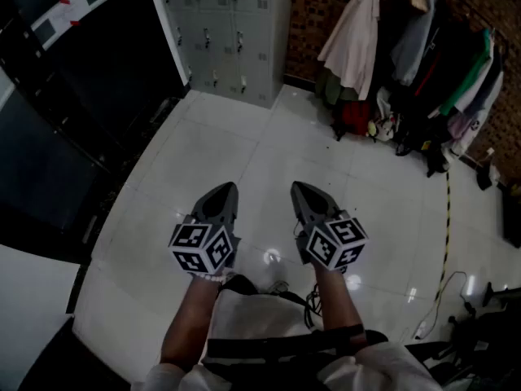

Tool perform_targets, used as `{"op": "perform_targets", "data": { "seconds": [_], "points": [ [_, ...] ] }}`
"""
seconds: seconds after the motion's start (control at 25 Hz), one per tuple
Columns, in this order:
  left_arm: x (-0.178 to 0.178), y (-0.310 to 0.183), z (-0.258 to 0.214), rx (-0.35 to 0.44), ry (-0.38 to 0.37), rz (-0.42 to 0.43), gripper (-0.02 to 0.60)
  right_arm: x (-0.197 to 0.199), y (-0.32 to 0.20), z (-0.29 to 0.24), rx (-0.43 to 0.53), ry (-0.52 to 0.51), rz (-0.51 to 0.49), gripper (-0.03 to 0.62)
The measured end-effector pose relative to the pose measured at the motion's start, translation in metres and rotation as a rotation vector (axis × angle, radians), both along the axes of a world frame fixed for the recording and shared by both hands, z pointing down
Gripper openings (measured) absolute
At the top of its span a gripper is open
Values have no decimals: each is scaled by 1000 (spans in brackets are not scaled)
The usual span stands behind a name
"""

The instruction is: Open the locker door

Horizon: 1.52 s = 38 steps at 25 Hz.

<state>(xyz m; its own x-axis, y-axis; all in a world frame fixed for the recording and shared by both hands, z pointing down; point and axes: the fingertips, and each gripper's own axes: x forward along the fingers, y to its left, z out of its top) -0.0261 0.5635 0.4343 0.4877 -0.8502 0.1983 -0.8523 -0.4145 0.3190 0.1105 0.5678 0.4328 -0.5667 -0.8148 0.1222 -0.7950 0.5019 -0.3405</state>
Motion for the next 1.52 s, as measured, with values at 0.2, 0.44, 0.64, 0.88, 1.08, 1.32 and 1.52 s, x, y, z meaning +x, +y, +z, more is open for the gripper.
{"op": "perform_targets", "data": {
  "seconds": [0.2, 0.44, 0.64, 0.88, 1.08, 1.32, 1.52],
  "points": [
    [23, -6, 8, 0, -2, -7, -2, 24, -6, 13, -9, -15, -3, 7],
    [37, -35, 16, -7, 4, -3, -2, 41, -31, 20, -16, -15, 10, 7],
    [52, -88, 25, -10, 27, 18, -2, 58, -70, 30, -28, 4, 35, 6],
    [63, -179, 27, -5, 43, 53, -2, 75, -149, 27, -16, 33, 79, 8],
    [51, -255, 20, -3, 43, 50, -2, 60, -227, 16, -7, 33, 76, 7],
    [24, -332, 17, 0, 29, 52, -2, 18, -311, 11, 4, 34, 35, 8],
    [5, -376, 16, 5, 25, 37, -2, -6, -357, 14, 3, 35, 16, 8]
  ]
}}
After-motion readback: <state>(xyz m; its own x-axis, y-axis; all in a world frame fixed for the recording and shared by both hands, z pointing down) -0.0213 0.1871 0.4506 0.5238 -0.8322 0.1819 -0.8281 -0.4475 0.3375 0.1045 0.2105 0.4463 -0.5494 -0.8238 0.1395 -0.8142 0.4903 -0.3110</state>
